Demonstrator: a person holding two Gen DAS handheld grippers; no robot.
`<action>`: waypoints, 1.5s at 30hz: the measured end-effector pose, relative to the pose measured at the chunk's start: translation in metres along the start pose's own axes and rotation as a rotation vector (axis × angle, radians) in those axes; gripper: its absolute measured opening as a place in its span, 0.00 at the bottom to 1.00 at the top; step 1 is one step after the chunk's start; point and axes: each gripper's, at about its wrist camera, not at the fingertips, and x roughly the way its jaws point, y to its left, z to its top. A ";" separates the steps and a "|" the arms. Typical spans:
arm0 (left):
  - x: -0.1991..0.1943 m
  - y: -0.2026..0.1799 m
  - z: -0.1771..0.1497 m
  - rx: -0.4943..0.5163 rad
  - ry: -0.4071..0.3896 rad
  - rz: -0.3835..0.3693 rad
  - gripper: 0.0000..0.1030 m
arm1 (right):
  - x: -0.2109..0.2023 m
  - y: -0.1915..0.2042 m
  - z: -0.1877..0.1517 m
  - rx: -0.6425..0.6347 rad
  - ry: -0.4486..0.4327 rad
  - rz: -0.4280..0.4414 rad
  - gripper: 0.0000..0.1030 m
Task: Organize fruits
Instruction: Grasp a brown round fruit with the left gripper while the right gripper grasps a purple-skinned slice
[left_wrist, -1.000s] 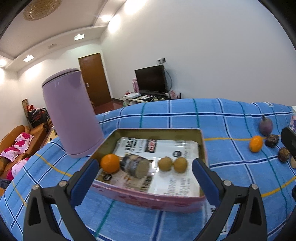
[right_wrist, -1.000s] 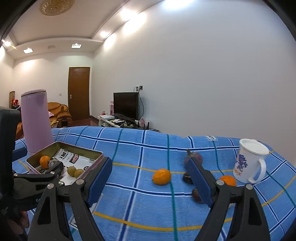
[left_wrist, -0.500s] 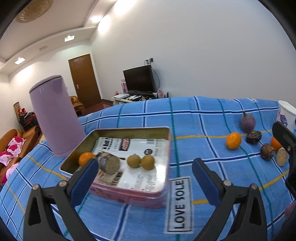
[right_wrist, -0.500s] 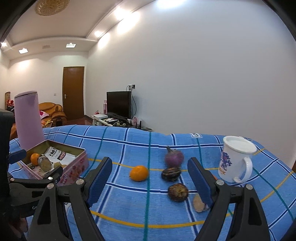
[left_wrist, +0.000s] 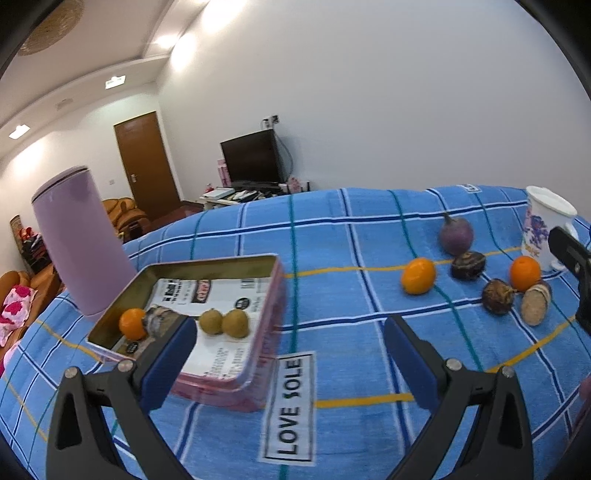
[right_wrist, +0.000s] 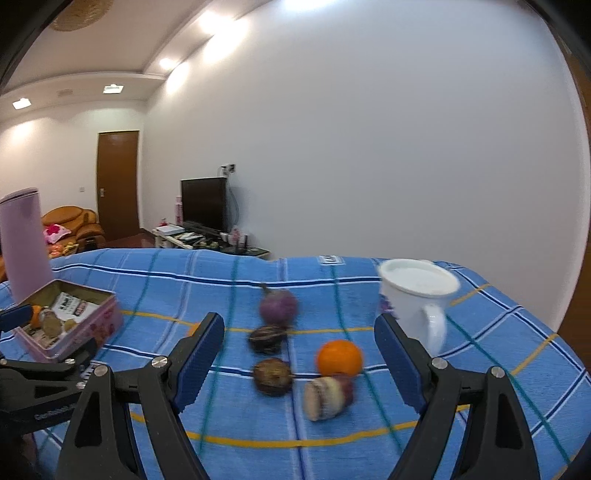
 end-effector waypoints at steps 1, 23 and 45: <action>-0.001 -0.003 0.000 0.007 -0.001 -0.009 1.00 | 0.001 -0.007 0.000 0.005 0.006 -0.015 0.82; 0.014 -0.071 0.006 0.106 0.115 -0.178 1.00 | 0.056 -0.074 -0.019 0.183 0.356 0.185 0.81; 0.045 -0.123 0.037 0.016 0.177 -0.374 0.88 | 0.041 -0.111 -0.008 0.290 0.272 0.136 0.40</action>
